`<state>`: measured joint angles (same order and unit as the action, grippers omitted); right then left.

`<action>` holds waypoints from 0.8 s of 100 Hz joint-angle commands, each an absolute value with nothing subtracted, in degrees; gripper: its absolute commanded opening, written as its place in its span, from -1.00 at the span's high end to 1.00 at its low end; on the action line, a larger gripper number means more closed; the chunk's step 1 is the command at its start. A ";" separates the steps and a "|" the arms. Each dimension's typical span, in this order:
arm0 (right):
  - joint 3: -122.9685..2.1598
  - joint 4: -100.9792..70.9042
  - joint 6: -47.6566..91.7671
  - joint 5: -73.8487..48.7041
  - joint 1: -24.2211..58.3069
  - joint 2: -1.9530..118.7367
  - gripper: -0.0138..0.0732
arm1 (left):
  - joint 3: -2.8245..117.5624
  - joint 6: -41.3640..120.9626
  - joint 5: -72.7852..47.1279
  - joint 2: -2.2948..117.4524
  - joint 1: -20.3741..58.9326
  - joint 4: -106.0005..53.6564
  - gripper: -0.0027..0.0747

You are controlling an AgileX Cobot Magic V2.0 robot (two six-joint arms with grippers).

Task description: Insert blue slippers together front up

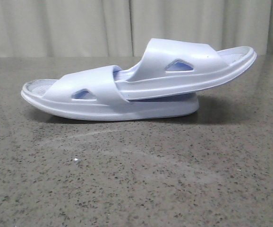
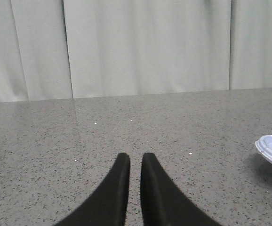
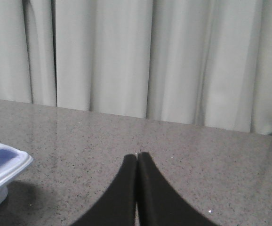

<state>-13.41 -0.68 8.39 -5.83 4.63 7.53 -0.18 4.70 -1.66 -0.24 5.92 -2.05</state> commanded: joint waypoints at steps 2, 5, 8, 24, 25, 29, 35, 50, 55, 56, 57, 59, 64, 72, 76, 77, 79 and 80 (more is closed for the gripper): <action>-13.02 6.69 0.00 -2.50 4.45 7.15 0.93 | -0.56 4.11 3.30 -1.94 6.35 -2.66 0.89; -11.93 6.69 0.00 -2.39 4.31 6.65 0.93 | -0.56 4.11 3.30 -1.94 6.35 -2.66 0.89; -11.01 6.69 -0.62 -2.40 4.02 5.91 0.93 | -0.56 4.11 3.30 -1.94 6.35 -2.66 0.89; -5.80 5.53 -1.27 -0.73 2.75 1.64 0.93 | -0.56 4.11 3.30 -1.94 6.35 -2.66 0.89; -5.60 5.42 -1.27 -0.73 2.74 1.26 0.93 | -0.56 4.11 3.30 -1.94 6.35 -2.66 0.89; -4.49 5.15 -1.27 -0.32 2.36 0.13 0.93 | -0.56 4.11 3.30 -1.94 6.35 -2.66 0.89; -3.16 4.49 -1.27 0.00 1.76 -1.27 0.93 | -0.56 4.11 3.30 -1.94 6.35 -2.66 0.89; -0.48 4.10 -1.39 0.00 0.47 -1.72 0.93 | -0.56 4.11 3.30 -1.94 6.35 -2.66 0.89; 0.43 4.10 -1.39 1.31 0.47 -1.72 0.93 | -0.56 4.11 3.30 -1.94 6.35 -2.66 0.89; 0.56 4.10 -1.39 1.54 0.47 -1.72 0.93 | -0.56 4.11 3.30 -1.94 6.35 -2.66 0.89; 0.83 4.10 -1.39 2.01 0.47 -1.72 0.93 | -0.56 4.11 3.30 -1.94 6.35 -2.66 0.89; 1.29 4.10 -1.39 2.73 0.47 -1.72 0.93 | -0.56 4.11 3.30 -1.94 6.35 -2.66 0.89; 1.78 4.10 -1.39 3.35 0.47 -1.72 0.93 | -0.56 4.11 3.30 -1.94 6.35 -2.66 0.89; 1.78 4.10 -1.39 3.01 0.47 -1.72 0.93 | -0.56 4.11 3.30 -1.94 6.35 -2.66 0.89; 1.78 4.10 -1.39 3.24 0.47 -1.72 0.93 | -0.56 4.11 3.30 -1.94 6.35 -2.66 0.89; 1.78 4.10 -1.39 3.24 0.47 -1.72 0.93 | -0.56 4.11 3.30 -1.94 6.35 -2.66 0.89; 1.78 4.10 -1.39 3.24 0.47 -1.72 0.93 | -0.56 4.11 3.30 -1.94 6.35 -2.66 0.89; 1.78 4.10 -1.39 3.24 0.47 -1.72 0.93 | -0.56 4.11 3.30 -1.94 6.35 -2.66 0.89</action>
